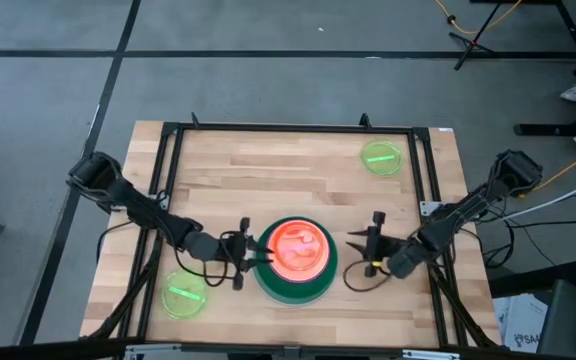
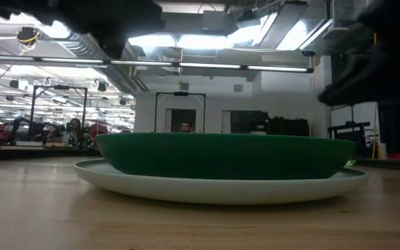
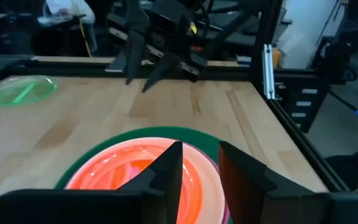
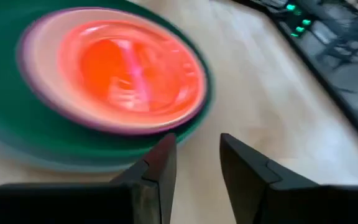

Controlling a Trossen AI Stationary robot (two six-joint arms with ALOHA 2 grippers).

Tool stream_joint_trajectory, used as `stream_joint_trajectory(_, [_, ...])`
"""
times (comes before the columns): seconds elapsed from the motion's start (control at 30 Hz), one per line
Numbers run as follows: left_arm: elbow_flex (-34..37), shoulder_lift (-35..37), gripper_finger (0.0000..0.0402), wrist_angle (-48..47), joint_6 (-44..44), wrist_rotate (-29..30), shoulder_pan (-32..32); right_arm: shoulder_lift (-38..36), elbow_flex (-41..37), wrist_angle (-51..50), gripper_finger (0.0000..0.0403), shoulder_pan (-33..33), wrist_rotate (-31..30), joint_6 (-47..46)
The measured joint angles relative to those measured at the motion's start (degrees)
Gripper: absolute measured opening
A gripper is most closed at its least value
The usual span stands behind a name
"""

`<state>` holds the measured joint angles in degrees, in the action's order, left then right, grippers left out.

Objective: Stack plastic plates
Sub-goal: Stack the top green plate on top of the orange plate

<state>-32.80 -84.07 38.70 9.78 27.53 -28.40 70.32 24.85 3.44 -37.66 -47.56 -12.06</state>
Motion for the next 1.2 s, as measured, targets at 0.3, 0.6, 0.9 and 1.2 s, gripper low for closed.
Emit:
stream_joint_trajectory(0.3, [1.49,-0.11,0.0095,3.07,0.57,0.39,-0.44,-0.07,12.04,-15.01,0.0115,13.57,-0.03,4.58])
stream_joint_trajectory(0.6, [1.47,-0.11,0.0095,3.05,3.17,0.24,-1.4,-0.09,14.9,-27.13,0.0115,27.98,2.36,5.07])
stream_joint_trajectory(0.9, [1.47,-0.11,0.0095,2.99,3.32,-0.11,-1.4,0.02,14.84,-28.72,0.0116,40.82,17.15,6.23])
stream_joint_trajectory(1.2, [1.45,-0.14,0.0095,2.94,3.32,-0.15,-1.4,0.03,14.84,-29.45,0.0169,51.51,17.19,6.1])
